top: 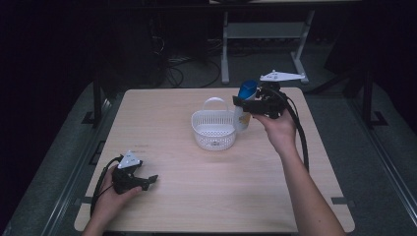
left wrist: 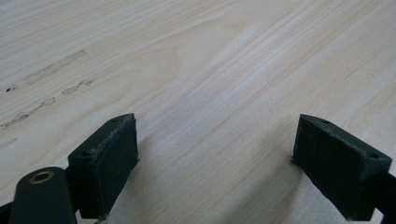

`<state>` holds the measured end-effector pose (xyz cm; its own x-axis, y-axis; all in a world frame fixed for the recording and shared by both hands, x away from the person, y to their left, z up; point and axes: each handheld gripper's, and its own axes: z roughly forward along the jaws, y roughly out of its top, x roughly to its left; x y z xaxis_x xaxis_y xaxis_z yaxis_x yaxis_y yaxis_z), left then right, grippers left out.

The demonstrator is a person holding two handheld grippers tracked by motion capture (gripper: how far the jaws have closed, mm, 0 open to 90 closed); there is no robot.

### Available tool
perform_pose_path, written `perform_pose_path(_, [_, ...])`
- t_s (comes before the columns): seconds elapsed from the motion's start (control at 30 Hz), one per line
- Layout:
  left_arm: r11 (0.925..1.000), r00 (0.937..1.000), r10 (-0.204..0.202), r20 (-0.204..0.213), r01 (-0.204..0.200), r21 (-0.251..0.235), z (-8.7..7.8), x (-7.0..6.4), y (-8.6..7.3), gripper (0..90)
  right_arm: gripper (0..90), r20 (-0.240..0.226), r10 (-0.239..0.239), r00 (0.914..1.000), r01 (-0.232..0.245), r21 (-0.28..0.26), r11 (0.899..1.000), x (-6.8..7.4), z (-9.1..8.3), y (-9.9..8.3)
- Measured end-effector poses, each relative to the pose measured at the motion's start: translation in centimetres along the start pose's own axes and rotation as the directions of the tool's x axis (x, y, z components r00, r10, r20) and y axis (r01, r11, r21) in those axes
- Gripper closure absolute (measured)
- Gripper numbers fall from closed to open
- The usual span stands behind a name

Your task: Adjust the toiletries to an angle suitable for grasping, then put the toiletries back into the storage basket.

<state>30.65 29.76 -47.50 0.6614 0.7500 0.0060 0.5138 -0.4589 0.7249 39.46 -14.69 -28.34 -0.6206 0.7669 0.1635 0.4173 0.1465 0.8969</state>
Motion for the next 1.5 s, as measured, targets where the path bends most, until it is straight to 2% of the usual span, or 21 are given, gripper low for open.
perform_pose_path(0.67, [0.9999, 0.9998, 0.011, 0.017, -0.011, 0.001, -0.1, -0.3, -0.1, 13.7, 34.4, -0.029, -0.028, 0.9992, 0.029, 0.016, 0.999, 1.3, 3.0, 1.6])
perform_pose_path(1.1, [0.9998, 0.9996, 0.018, 0.019, -0.018, 0.000, -0.3, -0.4, -0.3, 13.7, 34.4, -0.036, -0.037, 0.9987, 0.038, 0.046, 0.998, 1.6, 4.6, 0.5])
perform_pose_path(1.5, [0.9998, 0.9997, 0.017, 0.017, -0.017, 0.000, -0.4, -0.6, -0.4, 13.7, 34.4, -0.030, -0.023, 0.9993, 0.025, 0.065, 0.998, 0.8, 5.2, -0.7])
